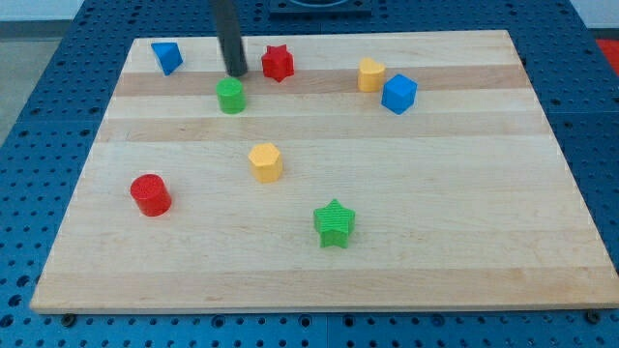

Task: Push the red star to the top center of the board

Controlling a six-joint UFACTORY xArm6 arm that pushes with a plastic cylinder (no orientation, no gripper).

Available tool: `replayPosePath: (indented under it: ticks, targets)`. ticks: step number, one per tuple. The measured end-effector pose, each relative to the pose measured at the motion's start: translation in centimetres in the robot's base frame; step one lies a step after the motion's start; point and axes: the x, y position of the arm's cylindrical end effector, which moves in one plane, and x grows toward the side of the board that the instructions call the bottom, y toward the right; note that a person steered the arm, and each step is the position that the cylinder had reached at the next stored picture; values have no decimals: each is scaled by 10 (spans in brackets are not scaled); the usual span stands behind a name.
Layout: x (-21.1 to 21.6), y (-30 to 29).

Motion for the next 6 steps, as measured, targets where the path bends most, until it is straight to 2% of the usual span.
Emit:
replayPosePath:
  ticks: [1, 3, 4, 5, 6]
  targets:
    - [0, 51]
    - [6, 49]
    - [-1, 90]
    - [-6, 110]
    - [10, 108]
